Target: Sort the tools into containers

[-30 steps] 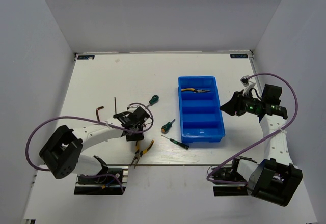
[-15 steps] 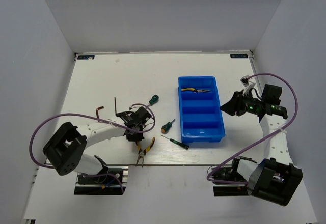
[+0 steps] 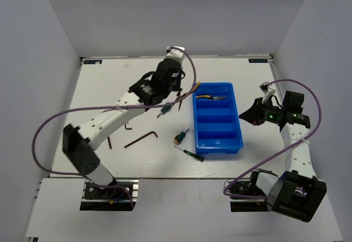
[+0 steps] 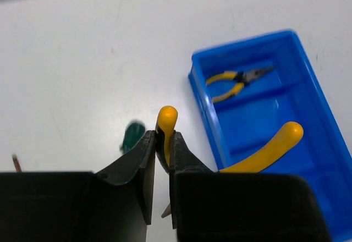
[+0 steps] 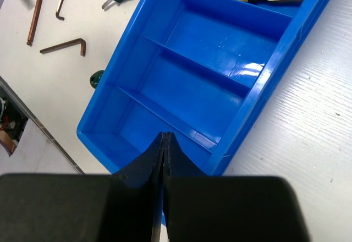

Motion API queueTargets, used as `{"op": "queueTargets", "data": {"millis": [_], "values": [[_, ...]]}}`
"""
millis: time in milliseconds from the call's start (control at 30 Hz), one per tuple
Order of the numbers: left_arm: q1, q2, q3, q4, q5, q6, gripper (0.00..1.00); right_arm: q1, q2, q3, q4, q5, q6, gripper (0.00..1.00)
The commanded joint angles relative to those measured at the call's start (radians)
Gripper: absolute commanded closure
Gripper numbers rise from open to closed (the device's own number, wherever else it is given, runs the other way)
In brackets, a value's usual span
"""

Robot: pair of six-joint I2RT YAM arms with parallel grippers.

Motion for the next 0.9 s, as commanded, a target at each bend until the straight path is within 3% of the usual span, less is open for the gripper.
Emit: {"op": "queueTargets", "data": {"millis": [0, 133, 333, 667, 867], "values": [[-0.005, 0.172, 0.047, 0.319, 0.005, 0.233, 1.00, -0.005, 0.002, 0.029, 0.012, -0.016, -0.009, 1.00], [-0.014, 0.323, 0.183, 0.548, 0.066, 0.294, 1.00, -0.005, -0.006, 0.021, 0.017, -0.010, -0.012, 1.00], [-0.032, 0.517, 0.434, 0.561, 0.066, 0.305, 1.00, -0.004, -0.003, 0.020, 0.018, -0.007, -0.015, 1.00], [-0.063, 0.664, 0.381, 0.728, -0.038, 0.345, 1.00, -0.007, -0.005, 0.017, 0.018, -0.013, -0.016, 1.00], [-0.072, 0.729, 0.414, 0.728, -0.070, 0.359, 1.00, -0.007, -0.006, 0.018, 0.021, -0.013, -0.021, 1.00]]}}
